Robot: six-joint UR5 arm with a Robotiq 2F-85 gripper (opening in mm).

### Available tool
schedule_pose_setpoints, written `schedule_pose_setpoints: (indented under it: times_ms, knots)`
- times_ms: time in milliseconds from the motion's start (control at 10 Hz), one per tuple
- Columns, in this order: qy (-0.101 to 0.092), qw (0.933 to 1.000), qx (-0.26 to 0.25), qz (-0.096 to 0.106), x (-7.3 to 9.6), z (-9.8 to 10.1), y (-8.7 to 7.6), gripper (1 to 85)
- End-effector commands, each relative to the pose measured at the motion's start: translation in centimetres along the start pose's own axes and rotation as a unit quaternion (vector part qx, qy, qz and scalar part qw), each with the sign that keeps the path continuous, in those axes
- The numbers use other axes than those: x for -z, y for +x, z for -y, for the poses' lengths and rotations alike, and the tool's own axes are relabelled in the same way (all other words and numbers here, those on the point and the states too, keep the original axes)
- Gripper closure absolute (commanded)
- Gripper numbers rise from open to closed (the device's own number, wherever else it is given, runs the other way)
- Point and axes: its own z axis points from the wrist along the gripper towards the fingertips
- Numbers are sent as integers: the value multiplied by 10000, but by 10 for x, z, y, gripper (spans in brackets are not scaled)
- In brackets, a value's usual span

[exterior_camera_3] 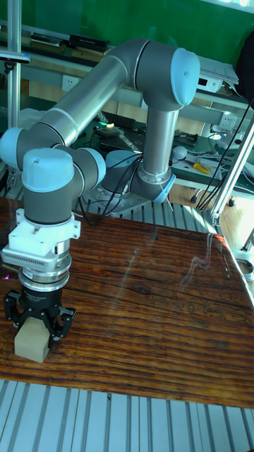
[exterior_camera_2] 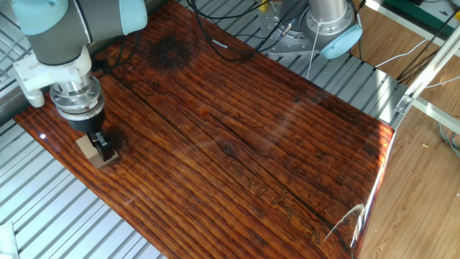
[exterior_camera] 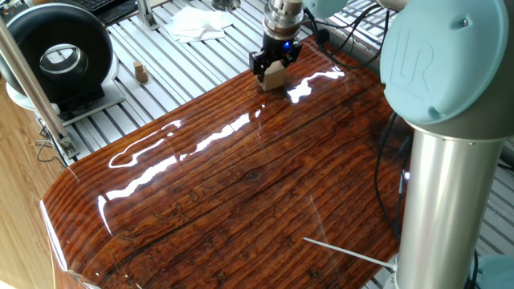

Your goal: Hold a small block with the gripper and sweep it from left to right on the table

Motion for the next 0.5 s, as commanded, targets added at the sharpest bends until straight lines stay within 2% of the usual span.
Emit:
schedule_pose_setpoints:
  times_ms: [0, 100, 300, 400]
  knots:
    - [-310, 9991, -283, -59, 6, -15, 0, 847]
    - [-242, 9994, -234, -47, 6, -11, 0, 847]
    - [84, 10000, 23, 26, 8, 7, -6, 847]
    - [99, 9999, 32, -2, 11, 9, -7, 847]
